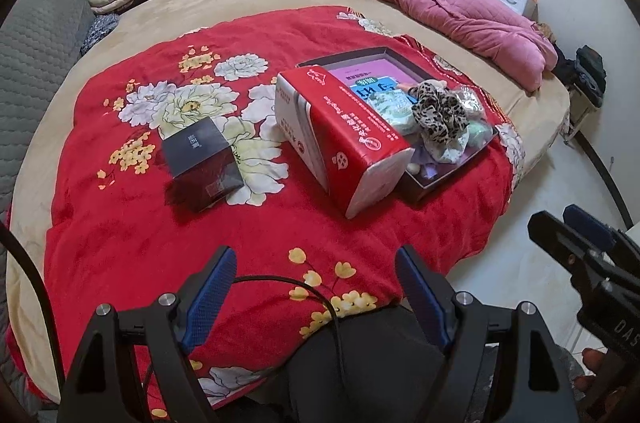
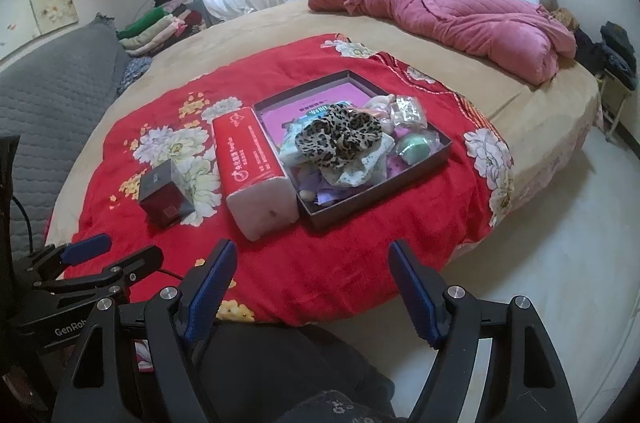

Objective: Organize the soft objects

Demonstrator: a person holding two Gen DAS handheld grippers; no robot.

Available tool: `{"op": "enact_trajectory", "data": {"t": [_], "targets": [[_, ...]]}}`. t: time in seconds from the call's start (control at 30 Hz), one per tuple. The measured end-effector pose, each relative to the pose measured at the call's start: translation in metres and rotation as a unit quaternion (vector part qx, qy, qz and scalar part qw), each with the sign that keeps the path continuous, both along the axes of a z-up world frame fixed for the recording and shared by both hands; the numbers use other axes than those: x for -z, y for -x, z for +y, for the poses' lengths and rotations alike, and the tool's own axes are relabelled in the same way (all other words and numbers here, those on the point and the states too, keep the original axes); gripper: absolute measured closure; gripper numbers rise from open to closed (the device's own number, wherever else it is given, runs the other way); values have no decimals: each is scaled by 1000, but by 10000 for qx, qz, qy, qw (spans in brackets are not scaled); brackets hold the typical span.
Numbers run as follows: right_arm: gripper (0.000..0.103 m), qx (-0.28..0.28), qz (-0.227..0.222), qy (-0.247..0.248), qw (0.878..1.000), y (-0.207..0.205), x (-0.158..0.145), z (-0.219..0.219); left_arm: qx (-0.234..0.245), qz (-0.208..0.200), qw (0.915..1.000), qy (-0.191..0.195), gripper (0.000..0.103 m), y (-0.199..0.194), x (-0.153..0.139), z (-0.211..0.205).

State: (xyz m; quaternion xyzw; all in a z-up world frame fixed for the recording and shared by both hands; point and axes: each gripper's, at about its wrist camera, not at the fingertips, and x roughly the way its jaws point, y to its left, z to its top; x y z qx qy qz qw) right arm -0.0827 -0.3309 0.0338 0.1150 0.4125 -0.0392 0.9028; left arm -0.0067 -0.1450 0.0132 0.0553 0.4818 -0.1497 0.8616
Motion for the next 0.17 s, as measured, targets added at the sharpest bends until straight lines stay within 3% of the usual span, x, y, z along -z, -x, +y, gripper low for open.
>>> {"op": "enact_trajectory", "data": {"t": [0.17], "targets": [[24,40,-27,20,10000,3,-2,-1,48,-5,10000,-31,22,3,2,-2]]}}
